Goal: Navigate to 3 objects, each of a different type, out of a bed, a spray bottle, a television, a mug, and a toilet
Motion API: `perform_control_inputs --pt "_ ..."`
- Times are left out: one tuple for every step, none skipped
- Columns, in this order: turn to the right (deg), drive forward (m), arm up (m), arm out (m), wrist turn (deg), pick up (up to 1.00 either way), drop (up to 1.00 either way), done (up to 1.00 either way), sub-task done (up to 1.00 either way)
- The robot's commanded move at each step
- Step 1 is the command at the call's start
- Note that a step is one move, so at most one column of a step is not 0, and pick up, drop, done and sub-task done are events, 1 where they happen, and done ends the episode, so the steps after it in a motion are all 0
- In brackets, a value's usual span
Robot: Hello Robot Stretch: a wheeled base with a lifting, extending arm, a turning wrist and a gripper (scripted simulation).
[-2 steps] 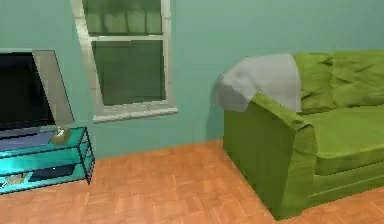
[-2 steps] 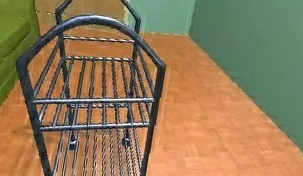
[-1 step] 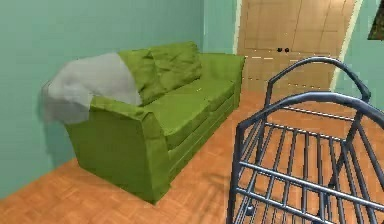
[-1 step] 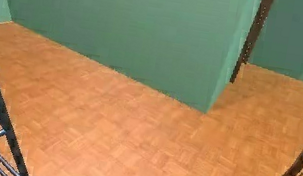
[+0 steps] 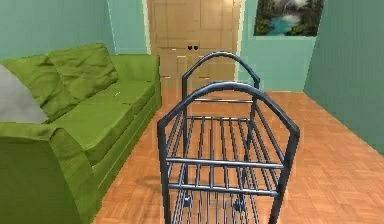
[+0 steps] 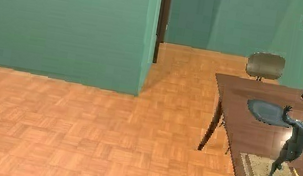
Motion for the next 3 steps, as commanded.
perform_control_inputs --pt "0.0 0.05 0.0 0.0 0.0 0.0 0.0 0.0 0.0" --pt "-45.0 0.0 0.0 0.0 0.0 0.0 0.0 0.0 0.0" --pt "-36.0 0.0 0.0 0.0 0.0 0.0 0.0 0.0 0.0"
